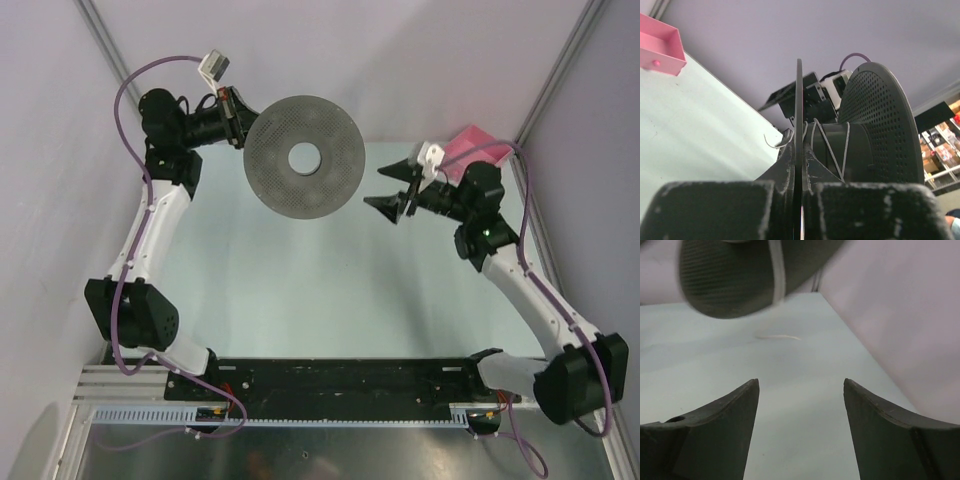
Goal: Wrap the cables
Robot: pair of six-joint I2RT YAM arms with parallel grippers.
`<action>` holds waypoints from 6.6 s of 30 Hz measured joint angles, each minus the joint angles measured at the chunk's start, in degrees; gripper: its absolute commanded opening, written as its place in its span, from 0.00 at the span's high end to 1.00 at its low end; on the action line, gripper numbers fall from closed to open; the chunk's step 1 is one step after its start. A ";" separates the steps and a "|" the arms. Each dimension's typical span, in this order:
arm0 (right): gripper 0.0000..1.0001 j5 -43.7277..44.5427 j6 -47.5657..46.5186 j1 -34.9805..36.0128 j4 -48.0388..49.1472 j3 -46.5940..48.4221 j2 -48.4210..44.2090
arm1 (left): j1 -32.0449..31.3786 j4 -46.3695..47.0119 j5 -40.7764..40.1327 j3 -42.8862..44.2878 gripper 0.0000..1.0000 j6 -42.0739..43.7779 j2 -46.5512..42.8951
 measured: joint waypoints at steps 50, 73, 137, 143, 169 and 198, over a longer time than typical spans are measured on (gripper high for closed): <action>1.00 3.04 -25.88 12.90 6.29 -7.34 -3.93 | -1.01 3.26 -3.61 0.83 1.00 -3.37 1.01; 1.00 24.83 -28.37 26.49 19.89 -6.45 7.04 | -4.85 -39.32 -41.42 9.05 1.00 3.54 4.02; 1.00 32.92 -29.16 21.84 14.95 8.68 19.02 | -28.48 -27.45 -93.20 3.15 1.00 54.16 6.19; 1.00 35.19 -30.62 15.93 15.74 9.64 15.96 | -26.71 -29.83 -87.97 -0.35 1.00 57.53 6.19; 0.26 14.19 5.05 -8.61 5.40 9.70 10.82 | -9.70 -24.92 -61.48 6.01 1.00 29.40 2.91; 0.31 7.93 15.28 1.22 22.73 9.70 16.39 | -5.29 -15.78 -43.60 8.28 1.00 -6.86 1.84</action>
